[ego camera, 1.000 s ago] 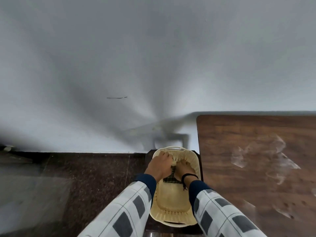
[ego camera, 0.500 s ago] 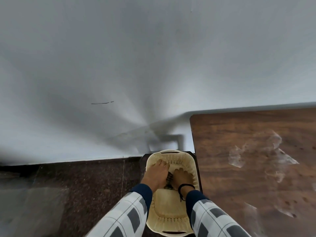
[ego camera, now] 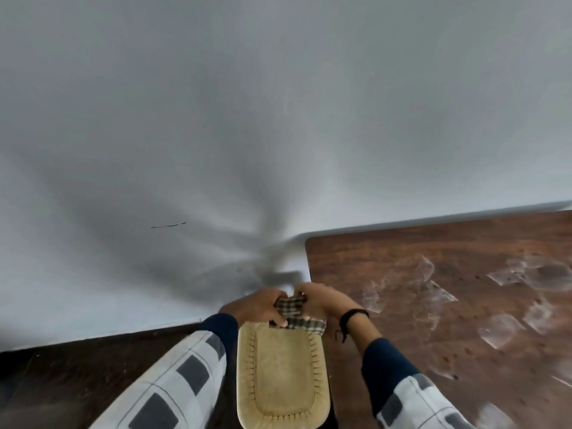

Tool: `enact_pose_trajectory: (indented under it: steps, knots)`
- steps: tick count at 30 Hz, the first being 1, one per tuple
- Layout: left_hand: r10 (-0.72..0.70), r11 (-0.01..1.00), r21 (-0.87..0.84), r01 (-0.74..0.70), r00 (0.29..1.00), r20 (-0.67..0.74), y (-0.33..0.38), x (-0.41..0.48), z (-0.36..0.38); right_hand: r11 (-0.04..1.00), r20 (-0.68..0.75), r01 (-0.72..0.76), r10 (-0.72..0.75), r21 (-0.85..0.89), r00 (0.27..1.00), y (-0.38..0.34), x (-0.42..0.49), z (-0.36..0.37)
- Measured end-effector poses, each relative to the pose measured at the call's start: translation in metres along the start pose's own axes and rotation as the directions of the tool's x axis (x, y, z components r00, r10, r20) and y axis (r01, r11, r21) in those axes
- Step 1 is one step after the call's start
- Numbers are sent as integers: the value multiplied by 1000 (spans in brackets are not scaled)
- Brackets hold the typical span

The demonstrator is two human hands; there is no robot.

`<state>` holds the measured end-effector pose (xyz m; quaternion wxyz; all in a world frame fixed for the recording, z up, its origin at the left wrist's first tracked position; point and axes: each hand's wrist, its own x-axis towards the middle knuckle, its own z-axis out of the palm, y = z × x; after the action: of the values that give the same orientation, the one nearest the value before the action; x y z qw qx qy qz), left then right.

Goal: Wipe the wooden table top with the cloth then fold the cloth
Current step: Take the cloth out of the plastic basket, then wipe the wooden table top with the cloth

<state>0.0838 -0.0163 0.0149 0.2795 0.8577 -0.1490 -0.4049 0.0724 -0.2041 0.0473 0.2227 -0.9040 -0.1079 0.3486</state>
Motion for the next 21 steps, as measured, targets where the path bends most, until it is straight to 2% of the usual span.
enact_pose_trajectory:
  steps: [2,5,7,9,11,13,15,18,21]
  knots:
    - [44,998,-40,-48,996,-83,27,-2,-12,996,-38,13,-10,92,999,19,-12,-23]
    - [120,990,103,-93,947,-297,68,5,-21,968,-165,-1,44,252,985,54,-24,-46]
    - [121,980,196,-44,909,-398,94,18,-19,962,-294,-8,91,272,951,77,-31,-55]
    - [110,959,282,18,895,-433,112,31,-13,972,-449,-7,115,236,886,95,-36,-58]
    - [80,938,338,74,904,-420,125,42,-1,983,-610,-2,116,185,784,110,-41,-59]
    - [13,936,329,123,924,-383,131,53,16,994,-685,-30,92,102,723,124,-45,-54]
    - [-58,938,307,162,945,-323,130,61,33,998,-633,-43,61,45,772,136,-46,-45]
    - [-140,895,380,233,956,-257,129,70,54,998,-486,-40,15,-41,874,155,-44,-29]
    - [-201,847,450,282,954,-221,125,73,61,995,-509,-31,-23,-98,860,169,-40,-17]
